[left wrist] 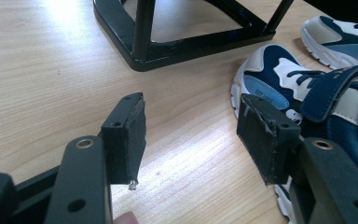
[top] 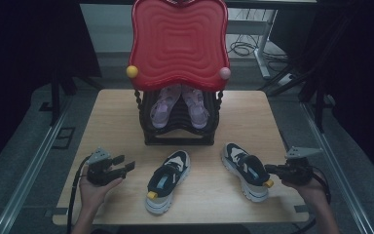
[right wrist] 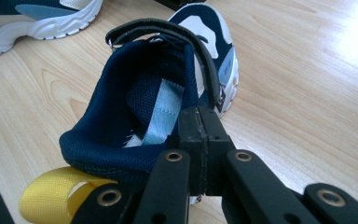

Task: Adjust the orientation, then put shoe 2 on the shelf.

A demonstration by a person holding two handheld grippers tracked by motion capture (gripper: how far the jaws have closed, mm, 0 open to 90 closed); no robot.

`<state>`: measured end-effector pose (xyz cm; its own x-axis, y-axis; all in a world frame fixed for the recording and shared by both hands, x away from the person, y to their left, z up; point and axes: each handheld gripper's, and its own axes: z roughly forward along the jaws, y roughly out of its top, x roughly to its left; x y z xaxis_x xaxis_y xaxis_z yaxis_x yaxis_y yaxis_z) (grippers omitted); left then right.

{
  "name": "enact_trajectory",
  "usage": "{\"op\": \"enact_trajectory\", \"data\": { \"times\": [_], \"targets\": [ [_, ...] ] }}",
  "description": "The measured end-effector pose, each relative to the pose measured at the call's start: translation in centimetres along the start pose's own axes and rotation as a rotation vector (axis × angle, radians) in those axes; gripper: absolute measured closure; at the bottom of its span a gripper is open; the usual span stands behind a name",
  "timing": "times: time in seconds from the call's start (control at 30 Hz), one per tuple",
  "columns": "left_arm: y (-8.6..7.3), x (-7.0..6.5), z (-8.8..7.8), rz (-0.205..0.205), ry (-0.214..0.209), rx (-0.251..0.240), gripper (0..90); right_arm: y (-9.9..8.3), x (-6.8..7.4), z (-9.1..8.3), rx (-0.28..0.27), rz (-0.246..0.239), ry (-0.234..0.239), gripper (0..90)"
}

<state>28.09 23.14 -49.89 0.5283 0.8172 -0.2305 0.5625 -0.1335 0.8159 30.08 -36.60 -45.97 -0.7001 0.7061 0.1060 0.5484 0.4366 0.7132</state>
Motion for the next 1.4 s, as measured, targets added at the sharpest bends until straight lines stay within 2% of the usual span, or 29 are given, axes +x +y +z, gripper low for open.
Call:
{"op": "enact_trajectory", "data": {
  "times": [0.27, 0.33, 0.57, 0.8, 1.17, 1.4],
  "targets": [
    [0.5, -1.0, -0.6, 0.015, -0.013, -0.015, 42.2, 0.4, 0.2, -0.3, -0.06, 0.018, -0.029, 89.9],
    [0.7, -1.3, -0.8, 0.003, -0.038, -0.019, 42.1, 0.4, 0.2, -0.3, -0.073, 0.025, -0.035, 89.8],
    [1.4, -2.2, -1.0, -0.009, -0.067, -0.006, 41.8, 0.6, 0.1, -0.6, -0.103, 0.037, -0.031, 86.1],
    [2.3, -3.6, -1.1, 0.012, -0.091, 0.003, 41.6, 0.9, -0.1, -0.9, -0.118, 0.04, -0.021, 78.8],
    [3.1, -5.9, 0.4, 0.059, -0.11, 0.092, 41.5, 1.5, 0.0, -0.8, -0.13, 0.038, -0.038, 66.9],
    [3.4, -6.8, 1.9, 0.084, -0.104, 0.158, 41.5, 1.4, 0.0, -0.8, -0.13, 0.044, -0.051, 64.7]
  ]
}}
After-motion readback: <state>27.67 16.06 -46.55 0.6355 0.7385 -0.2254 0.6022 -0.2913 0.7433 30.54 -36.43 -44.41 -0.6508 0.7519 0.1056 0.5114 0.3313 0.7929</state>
